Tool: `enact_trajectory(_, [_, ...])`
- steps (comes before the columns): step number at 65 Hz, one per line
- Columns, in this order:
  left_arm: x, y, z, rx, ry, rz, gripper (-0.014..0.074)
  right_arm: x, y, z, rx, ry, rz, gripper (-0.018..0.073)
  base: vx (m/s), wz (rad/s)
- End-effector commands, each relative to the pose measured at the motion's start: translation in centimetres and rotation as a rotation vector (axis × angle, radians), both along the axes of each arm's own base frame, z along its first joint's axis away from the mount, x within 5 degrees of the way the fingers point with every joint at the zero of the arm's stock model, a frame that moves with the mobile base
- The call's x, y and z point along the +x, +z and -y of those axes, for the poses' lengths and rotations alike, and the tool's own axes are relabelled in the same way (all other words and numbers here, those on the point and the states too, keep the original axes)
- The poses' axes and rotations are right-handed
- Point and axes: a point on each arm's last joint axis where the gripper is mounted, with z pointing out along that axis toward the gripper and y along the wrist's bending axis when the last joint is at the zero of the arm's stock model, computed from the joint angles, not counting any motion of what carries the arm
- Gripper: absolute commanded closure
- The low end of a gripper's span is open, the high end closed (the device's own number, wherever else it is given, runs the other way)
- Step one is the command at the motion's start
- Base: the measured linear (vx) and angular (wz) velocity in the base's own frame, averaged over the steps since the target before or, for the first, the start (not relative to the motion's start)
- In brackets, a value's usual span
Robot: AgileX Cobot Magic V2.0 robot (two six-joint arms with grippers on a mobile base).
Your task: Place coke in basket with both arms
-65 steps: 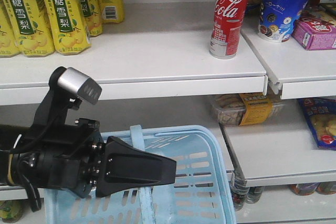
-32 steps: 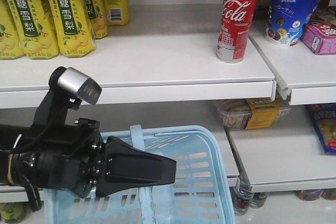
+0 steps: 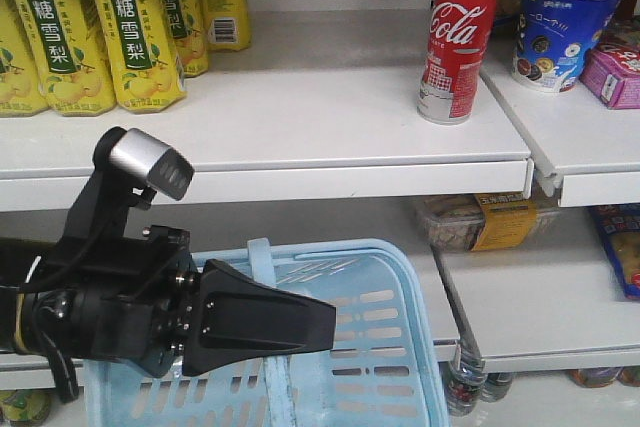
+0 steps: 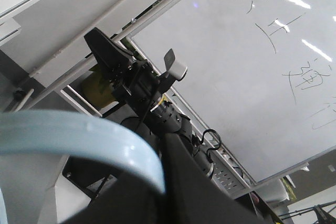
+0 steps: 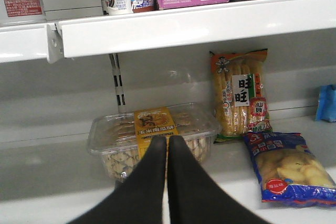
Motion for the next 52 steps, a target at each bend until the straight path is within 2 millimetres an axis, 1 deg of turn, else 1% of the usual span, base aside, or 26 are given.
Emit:
enact_trajectory(1, [-1.0,2.4,-0.1,-0.141,-0.074,0.017,0.0602,-0.1,0.4,0.0,-0.017,0.003,0.072,0.0564,0.01,0.01])
enact_trajectory(36, [-1.0,2.4,-0.1,-0.141,-0.074,0.017,0.0602,-0.1,0.4,0.0,-0.017,0.003,0.072,0.0564,0.0,0.0])
enact_trajectory(43, [-1.0,2.4,-0.1,-0.141,-0.074,0.017,0.0602,-0.1,0.7,-0.1,-0.015,0.006,0.103,0.0564,0.0,0.0])
enact_trajectory(48, [-1.0,2.4,-0.1,-0.141,-0.074,0.017,0.0602,-0.2,1.2,-0.1,0.072,0.016,0.157,0.0564,0.0,0.0])
enact_trajectory(52, [-1.0,2.4,-0.1,-0.141,-0.074,0.017,0.0602,-0.3,1.8,0.0,0.223,0.03,0.23,0.0564,0.0,0.0])
